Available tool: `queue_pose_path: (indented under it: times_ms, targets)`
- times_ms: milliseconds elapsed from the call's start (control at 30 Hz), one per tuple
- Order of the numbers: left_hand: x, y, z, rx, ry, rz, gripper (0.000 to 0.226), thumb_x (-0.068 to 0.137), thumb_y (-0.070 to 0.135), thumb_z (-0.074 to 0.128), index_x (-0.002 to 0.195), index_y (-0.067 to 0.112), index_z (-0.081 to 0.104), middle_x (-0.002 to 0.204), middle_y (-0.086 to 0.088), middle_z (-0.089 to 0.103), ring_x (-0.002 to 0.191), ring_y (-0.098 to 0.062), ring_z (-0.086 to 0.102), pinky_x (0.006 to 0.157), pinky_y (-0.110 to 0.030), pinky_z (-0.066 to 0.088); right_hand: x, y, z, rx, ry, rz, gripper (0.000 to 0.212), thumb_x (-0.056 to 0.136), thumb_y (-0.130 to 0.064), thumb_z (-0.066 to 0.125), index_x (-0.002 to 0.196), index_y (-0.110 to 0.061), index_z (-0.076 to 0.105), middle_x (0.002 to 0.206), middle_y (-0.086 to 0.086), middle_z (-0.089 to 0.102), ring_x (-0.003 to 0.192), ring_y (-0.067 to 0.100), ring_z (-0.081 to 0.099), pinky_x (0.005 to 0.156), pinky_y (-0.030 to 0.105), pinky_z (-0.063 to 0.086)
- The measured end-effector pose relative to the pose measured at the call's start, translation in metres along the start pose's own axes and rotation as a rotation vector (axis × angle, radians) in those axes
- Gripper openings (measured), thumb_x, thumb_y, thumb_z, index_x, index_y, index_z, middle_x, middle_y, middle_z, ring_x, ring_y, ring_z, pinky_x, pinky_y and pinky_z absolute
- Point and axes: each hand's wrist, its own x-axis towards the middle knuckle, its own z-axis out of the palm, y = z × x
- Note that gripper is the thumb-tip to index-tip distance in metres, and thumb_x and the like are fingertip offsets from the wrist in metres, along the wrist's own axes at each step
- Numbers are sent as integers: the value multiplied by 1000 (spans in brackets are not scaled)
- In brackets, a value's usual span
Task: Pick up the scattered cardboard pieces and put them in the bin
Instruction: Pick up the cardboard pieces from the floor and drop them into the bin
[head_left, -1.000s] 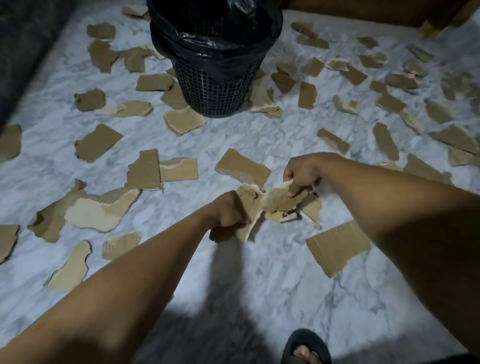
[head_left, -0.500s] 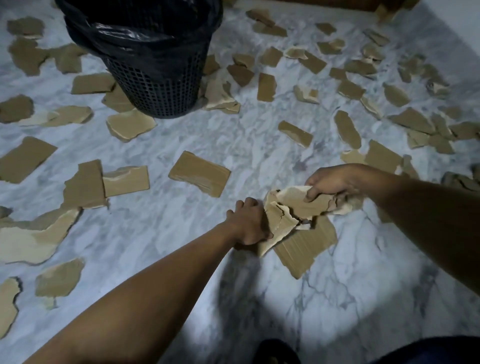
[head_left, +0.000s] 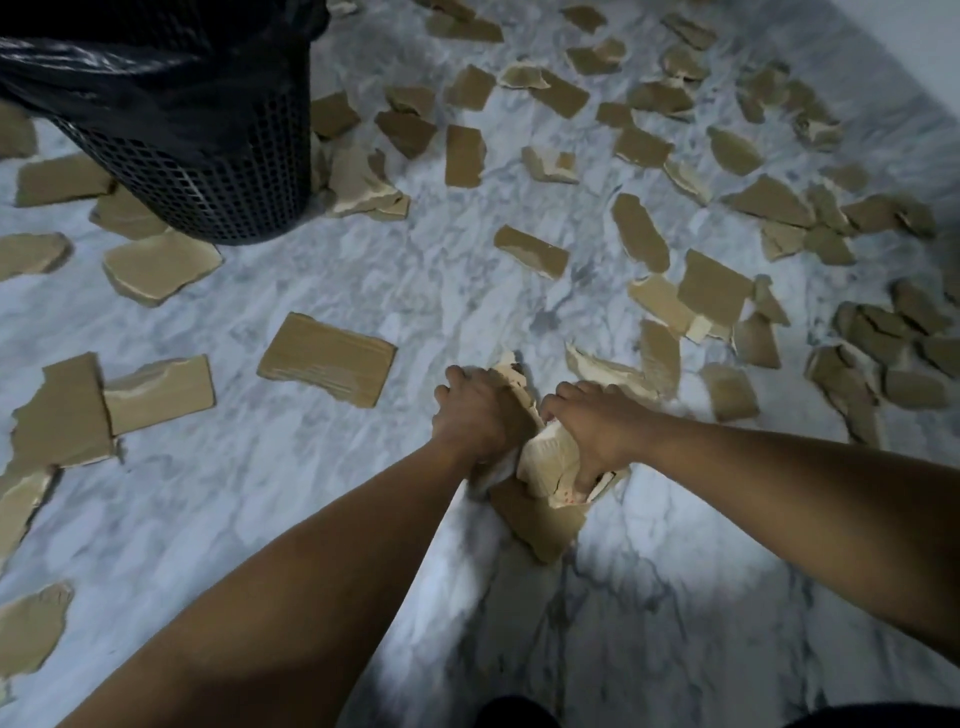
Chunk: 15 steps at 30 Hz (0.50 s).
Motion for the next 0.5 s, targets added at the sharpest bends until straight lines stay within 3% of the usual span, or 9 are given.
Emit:
queue_pose_path:
  times_ms: [67,167,233,333,400,500]
  targets:
    - [1,-2,0,-62,10,-5,67,82,14,62,138,6,27,130,-20,39,120,-40,42,100,-41,43,-3,-4,9,-110,53,-12,97,46,-54,91,125,-26,41,121,-4,44,115,20,42,92,38,33]
    - [5,-10,-4,-142,-28,-35,73,80,14,64,140,11,22,119,-19,57,112,-38,54,92,-43,49,-7,-4,14,-23,34,5,90,48,-48,92,119,-24,41,117,-3,54,109,21,49,84,36,27]
    - [7,-17,-15,-101,-71,-3,65,80,19,67,134,10,33,117,-17,61,109,-35,59,90,-43,52,-6,-3,13,15,-46,25,90,48,-49,93,119,-24,46,113,-3,60,105,22,54,83,34,26]
    - [15,-33,-55,38,-109,62,45,80,20,71,120,8,56,116,-14,65,109,-32,62,87,-34,51,1,11,-3,159,-168,128,89,52,-53,92,128,-24,56,120,-3,61,114,23,56,88,33,35]
    - [24,-51,-85,140,-138,66,36,81,19,71,115,10,63,112,-12,66,107,-29,63,82,-31,48,7,31,-21,292,-78,209,79,50,-60,90,116,-27,63,113,-4,61,114,25,55,84,30,45]
    - [39,-82,-114,380,-82,-28,43,81,28,67,120,17,52,120,-11,57,115,-33,52,93,-41,42,12,56,-36,259,74,379,97,48,-73,83,126,-20,62,128,7,53,122,30,51,95,38,49]
